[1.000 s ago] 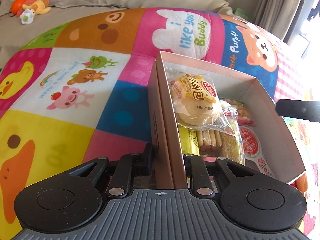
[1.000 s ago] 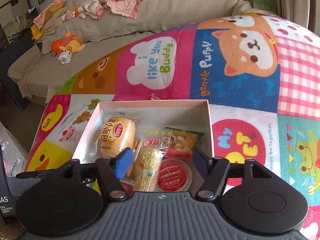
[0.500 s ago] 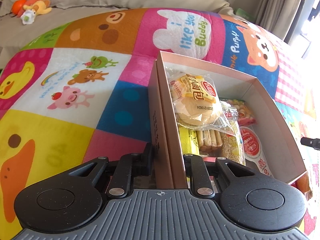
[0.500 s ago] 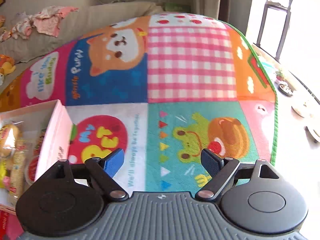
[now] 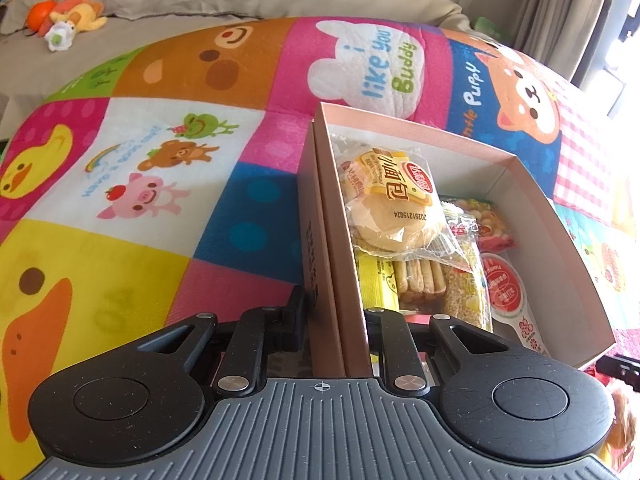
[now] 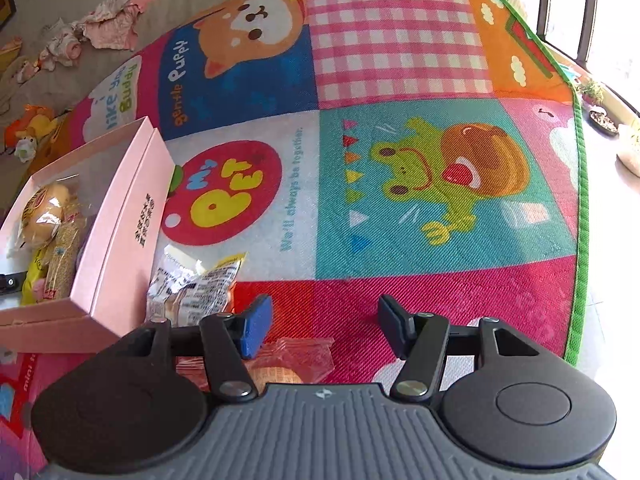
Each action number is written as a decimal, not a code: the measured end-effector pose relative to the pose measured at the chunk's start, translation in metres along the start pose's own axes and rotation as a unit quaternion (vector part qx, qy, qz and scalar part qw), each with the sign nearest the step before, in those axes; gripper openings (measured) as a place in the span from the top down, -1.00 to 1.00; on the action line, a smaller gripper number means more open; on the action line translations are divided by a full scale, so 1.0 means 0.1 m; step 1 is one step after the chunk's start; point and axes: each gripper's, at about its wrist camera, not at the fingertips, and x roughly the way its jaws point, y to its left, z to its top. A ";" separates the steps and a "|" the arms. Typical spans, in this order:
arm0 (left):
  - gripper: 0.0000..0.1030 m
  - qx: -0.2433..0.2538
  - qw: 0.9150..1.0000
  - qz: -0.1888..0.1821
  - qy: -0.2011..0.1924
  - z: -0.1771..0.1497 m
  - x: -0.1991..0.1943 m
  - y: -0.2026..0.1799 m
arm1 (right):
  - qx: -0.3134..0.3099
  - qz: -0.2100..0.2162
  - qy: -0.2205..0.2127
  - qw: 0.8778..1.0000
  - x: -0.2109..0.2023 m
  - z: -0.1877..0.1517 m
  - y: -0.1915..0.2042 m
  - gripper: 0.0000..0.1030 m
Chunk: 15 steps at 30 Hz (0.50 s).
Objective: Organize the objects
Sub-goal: 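Move the right tool to the wrapped round cake packet, then grasp the wrapped round cake packet with the right tool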
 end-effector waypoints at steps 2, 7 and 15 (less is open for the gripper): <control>0.61 -0.001 1.000 0.000 0.000 0.00 0.00 0.00 | 0.003 0.019 0.005 1.000 -0.10 -0.13 0.04 -0.14; 0.61 -0.002 1.000 -0.001 0.000 0.00 0.00 0.00 | 0.008 0.052 0.012 0.999 -0.30 -0.37 0.17 -0.21; 0.61 -0.003 1.000 -0.002 0.000 0.00 0.00 0.01 | -0.022 0.047 0.003 0.999 -0.51 -0.55 0.26 -0.26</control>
